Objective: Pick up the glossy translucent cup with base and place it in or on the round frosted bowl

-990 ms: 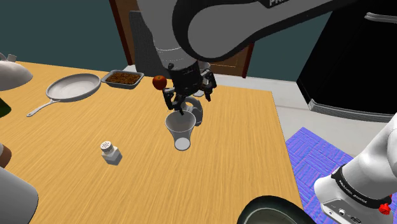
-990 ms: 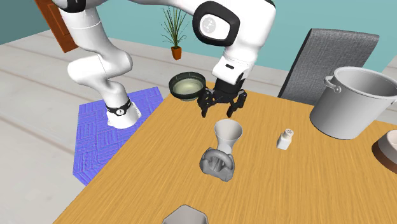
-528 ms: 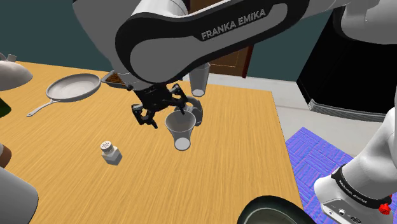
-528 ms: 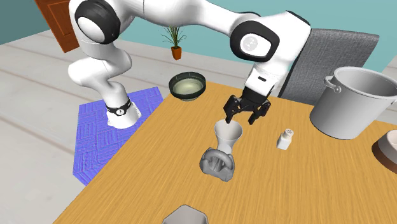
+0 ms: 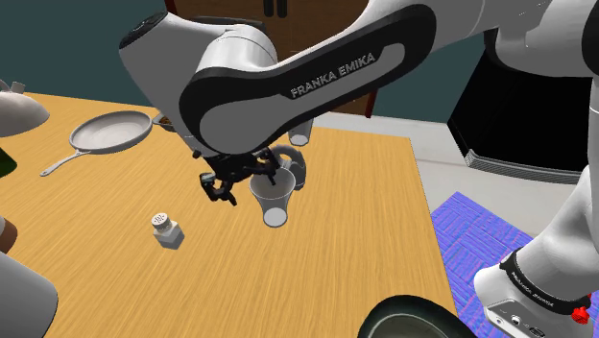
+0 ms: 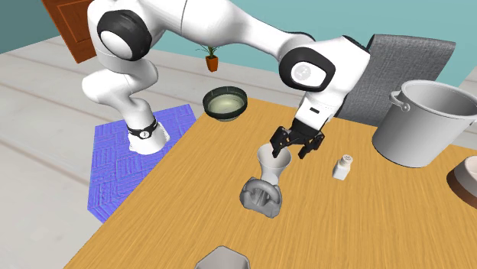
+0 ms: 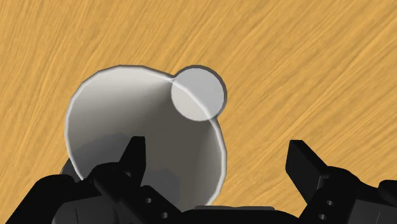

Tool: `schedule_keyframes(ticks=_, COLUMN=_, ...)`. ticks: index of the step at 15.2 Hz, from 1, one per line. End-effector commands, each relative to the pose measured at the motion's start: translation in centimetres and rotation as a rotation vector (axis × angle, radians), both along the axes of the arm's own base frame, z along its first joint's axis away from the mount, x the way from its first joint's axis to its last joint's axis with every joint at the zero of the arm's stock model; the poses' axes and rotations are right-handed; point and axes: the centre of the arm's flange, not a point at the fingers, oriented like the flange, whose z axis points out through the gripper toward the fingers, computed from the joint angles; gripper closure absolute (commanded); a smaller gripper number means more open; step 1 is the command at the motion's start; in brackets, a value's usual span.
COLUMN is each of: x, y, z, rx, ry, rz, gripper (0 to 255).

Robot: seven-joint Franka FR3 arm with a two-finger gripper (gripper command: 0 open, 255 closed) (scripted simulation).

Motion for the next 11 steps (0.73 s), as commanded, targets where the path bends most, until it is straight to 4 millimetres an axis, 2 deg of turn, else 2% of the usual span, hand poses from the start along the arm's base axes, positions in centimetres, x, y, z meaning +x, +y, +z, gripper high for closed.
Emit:
schedule_keyframes(ticks=1, x=0.02, y=-0.25, z=-0.83, rx=0.000, ry=0.000, rz=0.000, gripper=0)
schedule_keyframes(ticks=8, x=0.02, y=-0.25, z=-0.83, rx=0.000, ry=0.000, rz=0.000, gripper=0)
schedule_keyframes(ticks=9, x=0.02, y=-0.25, z=-0.83, rx=0.000, ry=0.000, rz=0.000, gripper=255)
schedule_keyframes(ticks=11, x=0.02, y=-0.25, z=-0.83, rx=0.000, ry=0.000, rz=0.000, gripper=255)
